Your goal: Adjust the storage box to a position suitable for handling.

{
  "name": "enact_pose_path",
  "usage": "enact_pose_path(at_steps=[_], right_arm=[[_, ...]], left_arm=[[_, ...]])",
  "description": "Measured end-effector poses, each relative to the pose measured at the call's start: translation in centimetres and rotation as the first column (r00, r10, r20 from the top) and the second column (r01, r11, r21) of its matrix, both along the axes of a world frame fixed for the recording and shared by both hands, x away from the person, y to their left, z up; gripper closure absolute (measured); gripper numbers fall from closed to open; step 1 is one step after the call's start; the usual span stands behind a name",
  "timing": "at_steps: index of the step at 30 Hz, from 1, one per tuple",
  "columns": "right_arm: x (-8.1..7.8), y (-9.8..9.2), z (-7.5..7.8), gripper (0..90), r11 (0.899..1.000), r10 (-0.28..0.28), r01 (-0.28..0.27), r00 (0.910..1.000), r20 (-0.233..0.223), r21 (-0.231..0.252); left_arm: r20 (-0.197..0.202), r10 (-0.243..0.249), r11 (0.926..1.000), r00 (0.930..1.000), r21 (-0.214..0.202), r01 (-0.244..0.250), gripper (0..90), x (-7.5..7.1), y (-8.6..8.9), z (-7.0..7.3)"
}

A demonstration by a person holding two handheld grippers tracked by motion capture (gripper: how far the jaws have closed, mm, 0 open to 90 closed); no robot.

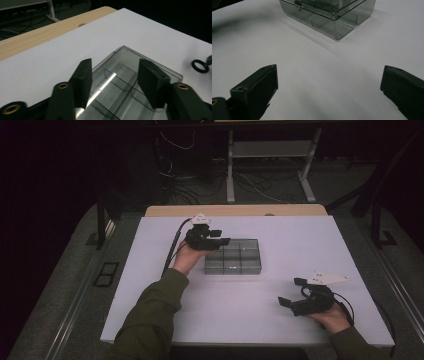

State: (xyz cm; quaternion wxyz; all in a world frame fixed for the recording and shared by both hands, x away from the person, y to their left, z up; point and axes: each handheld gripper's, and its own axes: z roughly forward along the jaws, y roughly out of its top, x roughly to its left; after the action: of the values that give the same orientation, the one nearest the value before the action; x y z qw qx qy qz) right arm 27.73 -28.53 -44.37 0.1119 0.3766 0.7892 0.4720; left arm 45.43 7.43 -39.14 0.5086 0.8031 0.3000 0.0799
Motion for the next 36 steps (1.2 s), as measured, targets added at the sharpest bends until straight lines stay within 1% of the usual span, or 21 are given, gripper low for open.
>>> enact_pose_path(at_steps=[2, 5, 7, 9, 10, 12, 13, 14, 15, 17, 19, 20, 22, 24, 28, 29, 30, 31, 34, 35, 36], right_arm=[[0.0, 0.0, 0.0, 1.1, 1.0, 0.002, -0.002, 1.0, 0.001, -0.001], [0.0, 0.0, 0.0, 1.1, 1.0, 0.003, -0.003, 1.0, 0.001, -0.003], [0.0, -0.1, 0.0, 1.1, 1.0, 0.001, -0.001, 1.0, 0.002, -0.002], [0.0, -0.1, 0.0, 1.1, 1.0, 0.001, -0.001, 1.0, 0.002, -0.001], [0.0, -0.1, 0.0, 1.1, 1.0, 0.001, -0.001, 1.0, 0.001, -0.001], [0.0, -0.1, 0.0, 1.1, 1.0, 0.001, -0.001, 1.0, 0.0, 0.001], [0.0, -0.1, 0.0, 1.1, 1.0, 0.002, -0.002, 1.0, -0.002, 0.002], [0.0, -0.1, 0.0, 1.1, 1.0, 0.002, -0.002, 1.0, -0.002, 0.002], [0.0, -0.1, 0.0, 1.1, 1.0, 0.003, -0.003, 1.0, -0.002, 0.003], [0.0, -0.1, 0.0, 1.1, 1.0, 0.004, -0.004, 1.0, -0.002, 0.002], [0.0, -0.1, 0.0, 1.1, 1.0, 0.004, -0.004, 1.0, -0.001, 0.003], [0.0, -0.1, 0.0, 1.1, 1.0, 0.004, -0.004, 1.0, -0.001, 0.003], [0.0, -0.1, 0.1, 1.1, 1.0, 0.005, -0.005, 1.0, -0.002, 0.004], [0.0, -0.1, 0.1, 1.1, 1.0, 0.006, -0.006, 1.0, -0.001, 0.004], [0.0, -0.1, 0.1, 1.1, 1.0, 0.007, -0.007, 1.0, -0.001, 0.004], [0.0, -0.1, 0.1, 1.1, 1.0, 0.008, -0.008, 1.0, -0.001, 0.004], [0.0, -0.1, 0.1, 1.1, 1.0, 0.009, -0.009, 1.0, -0.001, 0.004], [0.0, -0.1, 0.1, 1.1, 1.0, 0.008, -0.008, 1.0, 0.0, 0.003], [0.0, -0.1, 0.1, 1.1, 1.0, 0.009, -0.009, 1.0, 0.001, 0.003], [0.0, -0.1, 0.1, 1.1, 1.0, 0.009, -0.009, 1.0, 0.001, 0.003], [0.0, -0.2, 0.1, 1.1, 1.0, 0.01, -0.01, 0.9999, 0.002, 0.004]], left_arm=[[-0.011, 0.016, 0.9998, 0.9998, 0.016, -0.016, 54.2, 0.6, -0.3, -0.1], [-0.027, 0.018, 0.9993, 0.9995, 0.033, -0.018, 62.5, 1.5, -0.9, -0.1], [-0.032, 0.019, 0.9986, 0.9993, 0.05, -0.018, 70.8, 2.1, -1.2, -0.1], [-0.051, 0.026, 0.9979, 0.9984, 0.06, -0.023, 72.7, 2.5, -1.5, -0.1], [-0.058, 0.028, 0.9974, 0.9979, 0.069, -0.024, 77.4, 2.8, -1.6, -0.1], [-0.065, 0.029, 0.9952, 0.9974, 0.095, -0.023, 79.8, 3.3, -1.9, -0.2], [-0.078, 0.03, 0.9954, 0.9965, 0.094, -0.022, 83.9, 3.6, -2.1, -0.3], [-0.08, 0.032, 0.9943, 0.9963, 0.104, -0.023, 83.9, 3.8, -2.2, -0.3], [-0.085, 0.035, 0.9926, 0.9958, 0.119, -0.024, 88.4, 4.0, -2.4, -0.4], [-0.088, 0.036, 0.9876, 0.9955, 0.156, -0.022, 88.7, 4.5, -2.7, -0.6], [-0.105, 0.039, 0.9863, 0.9937, 0.164, -0.022, 88.8, 5.0, -2.9, -0.9], [-0.109, 0.038, 0.9829, 0.9933, 0.184, -0.018, 88.8, 5.2, -2.9, -0.9], [-0.123, 0.048, 0.985, 0.9912, 0.17, -0.026, 88.8, 5.5, -3.0, -1.1], [-0.133, 0.044, 0.9803, 0.9902, 0.197, -0.017, 88.8, 5.8, -3.0, -1.2], [-0.16, 0.071, 0.9809, 0.9845, 0.19, -0.04, 88.9, 6.1, -3.6, -1.6], [-0.164, 0.069, 0.9797, 0.9841, 0.197, -0.036, 88.9, 6.2, -3.6, -1.6], [-0.168, 0.062, 0.9752, 0.9837, 0.22, -0.024, 88.9, 6.3, -3.6, -1.6], [-0.171, 0.069, 0.9753, 0.9829, 0.219, -0.03, 88.9, 6.3, -3.8, -1.7], [-0.181, 0.053, 0.9702, 0.9821, 0.242, -0.008, 89.0, 6.4, -4.0, -1.8], [-0.187, 0.062, 0.9732, 0.9804, 0.229, -0.018, 89.0, 6.3, -4.2, -2.0], [-0.185, 0.06, 0.9699, 0.9809, 0.243, -0.013, 89.0, 6.4, -4.2, -2.0]])
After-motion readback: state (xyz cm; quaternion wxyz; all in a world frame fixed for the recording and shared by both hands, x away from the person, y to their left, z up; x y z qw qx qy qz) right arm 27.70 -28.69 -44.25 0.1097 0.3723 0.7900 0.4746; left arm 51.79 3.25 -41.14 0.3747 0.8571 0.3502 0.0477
